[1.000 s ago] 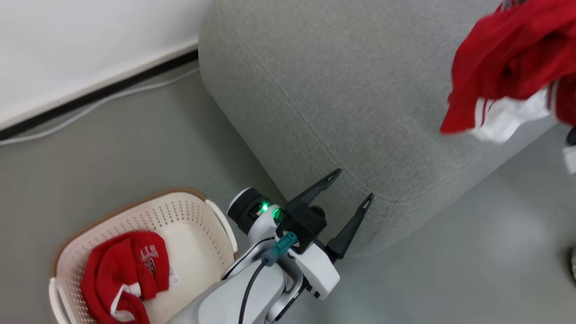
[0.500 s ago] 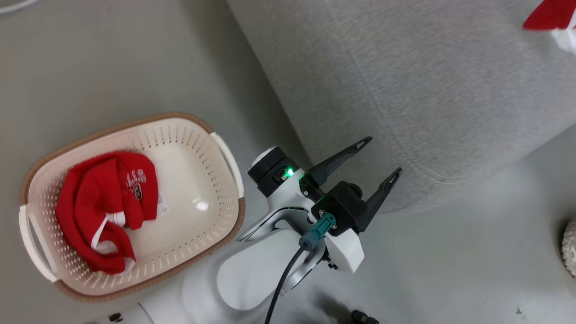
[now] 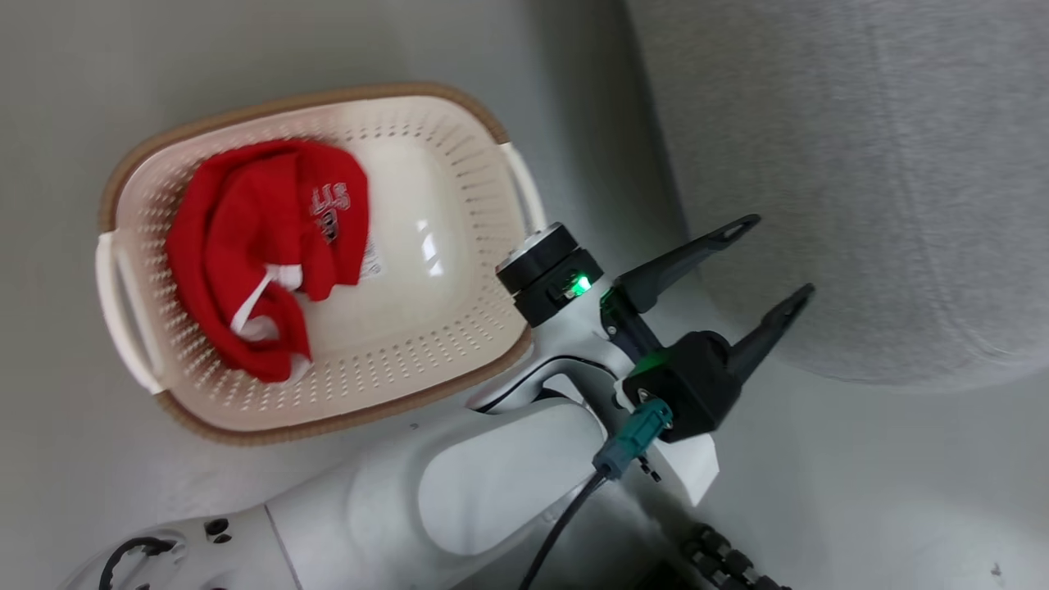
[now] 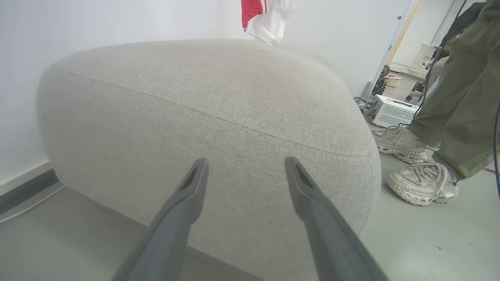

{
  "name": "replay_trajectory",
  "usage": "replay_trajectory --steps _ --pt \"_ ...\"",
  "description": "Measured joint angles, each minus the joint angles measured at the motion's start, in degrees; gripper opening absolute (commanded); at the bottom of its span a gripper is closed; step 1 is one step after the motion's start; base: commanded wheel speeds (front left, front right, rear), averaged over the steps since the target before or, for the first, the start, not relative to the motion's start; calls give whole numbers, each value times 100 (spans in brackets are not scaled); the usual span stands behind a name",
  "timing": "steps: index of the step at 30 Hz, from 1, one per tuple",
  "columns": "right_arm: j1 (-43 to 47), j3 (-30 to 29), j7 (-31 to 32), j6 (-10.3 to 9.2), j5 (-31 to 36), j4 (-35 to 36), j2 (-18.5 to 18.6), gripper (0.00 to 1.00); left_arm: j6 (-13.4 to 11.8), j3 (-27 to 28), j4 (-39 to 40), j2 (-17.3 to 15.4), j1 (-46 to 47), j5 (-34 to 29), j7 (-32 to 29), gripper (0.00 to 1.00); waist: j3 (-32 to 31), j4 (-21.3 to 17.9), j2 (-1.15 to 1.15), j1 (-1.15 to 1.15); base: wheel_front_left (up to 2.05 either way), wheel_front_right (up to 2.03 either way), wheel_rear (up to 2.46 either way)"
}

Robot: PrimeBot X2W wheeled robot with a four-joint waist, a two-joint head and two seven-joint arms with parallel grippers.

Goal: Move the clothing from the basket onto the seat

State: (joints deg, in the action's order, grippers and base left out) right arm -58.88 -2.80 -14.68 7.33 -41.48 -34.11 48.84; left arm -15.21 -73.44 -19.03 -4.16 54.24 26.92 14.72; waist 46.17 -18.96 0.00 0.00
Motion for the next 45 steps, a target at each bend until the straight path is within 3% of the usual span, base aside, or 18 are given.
replay_trajectory --steps 5,12,18,23,24,25,26,32,38,45 --pt "-435 -483 -1 1 -44 -481 365 0 -100 -44 323 4 144 -101 1 100 284 444 0 0 0 0 0" --pt "-550 -756 -3 1 -165 -1452 428 0 -46 -53 532 10 138 -421 1 100 647 960 0 0 0 0 0" --pt "-475 225 -2 1 -950 -1624 137 0 -101 -53 567 18 124 -502 1 100 882 1178 0 0 0 0 0" --pt "-101 724 -3 1 -1239 -1479 123 0 -151 -52 608 21 124 -514 1 100 809 1177 0 0 0 0 0" --pt "-4 722 -3 1 -1273 -1460 102 25 -151 -53 633 22 124 -513 1 100 774 1174 0 0 0 0 0" --pt "105 739 -3 1 -1294 -1434 91 95 -151 -53 650 25 124 -513 1 100 736 1171 0 0 0 0 0" --pt "224 742 -3 1 -1296 -1396 80 100 -151 -53 662 29 124 -508 1 100 693 1171 0 0 0 0 0" --pt "999 759 -3 2 -1524 -821 -57 100 -209 -52 727 34 44 -347 1 100 321 1192 0 0 0 0 0" --pt "1788 653 -2 1 -1422 -330 -54 100 -456 -44 854 59 -172 -199 1 100 -185 1248 0 0 0 0 0" --pt "2583 567 -2 1 -1188 326 -176 100 -605 375 913 74 -745 -159 1 100 -897 1374 0 0 0 0 0"
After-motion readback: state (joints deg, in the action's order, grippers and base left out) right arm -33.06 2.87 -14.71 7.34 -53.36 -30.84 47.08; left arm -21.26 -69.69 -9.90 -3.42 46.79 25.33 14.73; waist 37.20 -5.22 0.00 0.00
